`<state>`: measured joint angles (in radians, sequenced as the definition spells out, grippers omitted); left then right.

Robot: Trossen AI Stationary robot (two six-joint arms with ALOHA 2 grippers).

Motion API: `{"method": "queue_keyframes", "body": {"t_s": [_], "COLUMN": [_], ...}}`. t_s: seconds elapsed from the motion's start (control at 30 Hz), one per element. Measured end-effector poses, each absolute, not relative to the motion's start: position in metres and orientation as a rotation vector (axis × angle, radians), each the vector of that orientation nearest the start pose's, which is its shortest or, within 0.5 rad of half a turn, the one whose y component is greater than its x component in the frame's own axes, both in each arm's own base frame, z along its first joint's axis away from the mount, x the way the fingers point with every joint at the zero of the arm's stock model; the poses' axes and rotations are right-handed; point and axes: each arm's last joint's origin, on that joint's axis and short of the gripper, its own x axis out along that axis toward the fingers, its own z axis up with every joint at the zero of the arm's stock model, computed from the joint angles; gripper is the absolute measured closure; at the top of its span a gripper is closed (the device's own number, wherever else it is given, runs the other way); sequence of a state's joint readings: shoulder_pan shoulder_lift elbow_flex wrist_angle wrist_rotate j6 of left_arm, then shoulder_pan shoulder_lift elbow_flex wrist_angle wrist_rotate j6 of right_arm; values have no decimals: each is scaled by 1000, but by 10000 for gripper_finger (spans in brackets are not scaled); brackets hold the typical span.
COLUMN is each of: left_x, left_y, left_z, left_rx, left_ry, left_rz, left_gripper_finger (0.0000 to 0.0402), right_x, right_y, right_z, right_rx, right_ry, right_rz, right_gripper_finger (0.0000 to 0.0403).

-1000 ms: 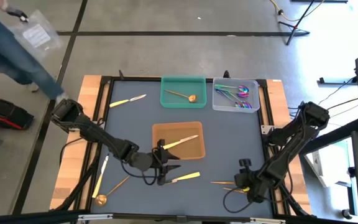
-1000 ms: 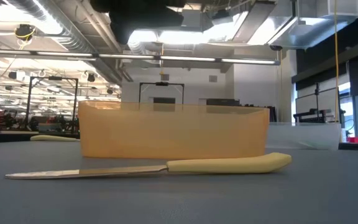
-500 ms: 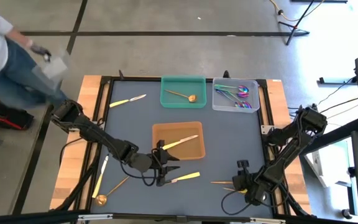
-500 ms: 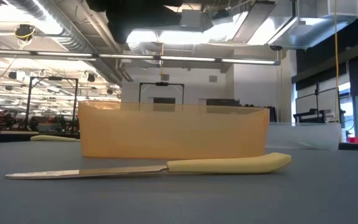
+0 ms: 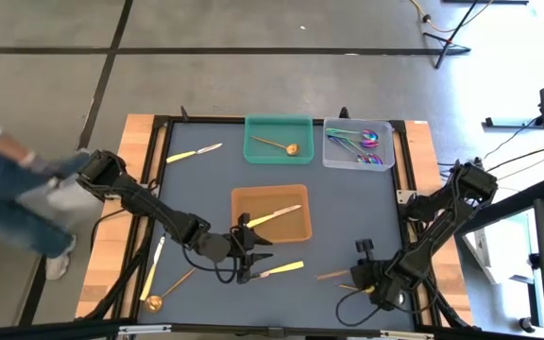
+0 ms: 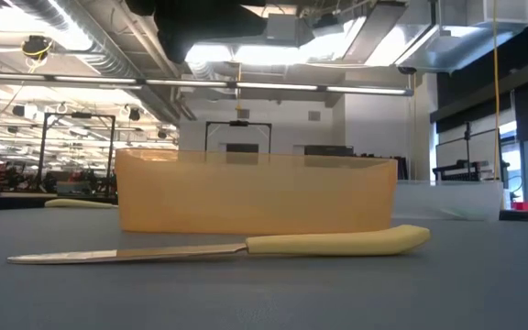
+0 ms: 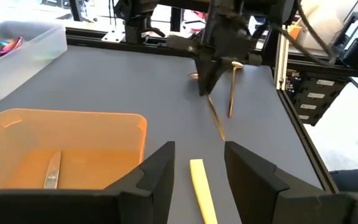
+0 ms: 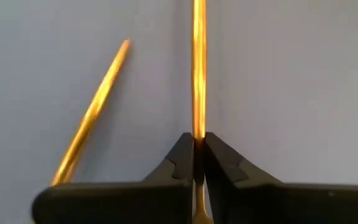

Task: Sort silverware by color (type)
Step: Put the gold spoon into the green bin

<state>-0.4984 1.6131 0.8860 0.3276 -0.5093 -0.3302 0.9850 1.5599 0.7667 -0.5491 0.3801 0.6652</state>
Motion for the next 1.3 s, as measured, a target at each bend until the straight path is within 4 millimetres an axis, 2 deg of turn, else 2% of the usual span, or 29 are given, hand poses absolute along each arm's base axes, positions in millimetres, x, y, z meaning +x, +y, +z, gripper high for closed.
{"method": "queue_keyframes", "body": {"t_s": [0.13, 0.4, 0.6, 0.87, 1.03, 1.2, 1.3], "left_x": [305, 302, 299, 299, 303, 309, 313], "left_y": [-149, -148, -150, -148, -139, -127, -116], "left_z": [211, 205, 201, 201, 200, 200, 201], "left_rx": [-123, -28, 94, 196, 227, 217, 226], "left_ry": [359, 430, 489, 500, 506, 524, 534], "left_rz": [79, 69, -27, -72, -52, -149, -138], "left_gripper_finger": [267, 267, 267, 267, 267, 267, 267], "right_x": [157, 189, 216, 256, 270, 276, 279], "right_y": [201, 156, 115, 59, 22, -17, -40], "right_z": [169, 201, 211, 225, 231, 235, 238], "right_rx": [-288, -301, -335, -374, -381, -345, -318], "right_ry": [1004, 886, 829, 725, 696, 657, 612], "right_rz": [122, -35, -216, -315, -302, -287, -278], "right_gripper_finger": [399, 397, 398, 397, 397, 397, 397]}}
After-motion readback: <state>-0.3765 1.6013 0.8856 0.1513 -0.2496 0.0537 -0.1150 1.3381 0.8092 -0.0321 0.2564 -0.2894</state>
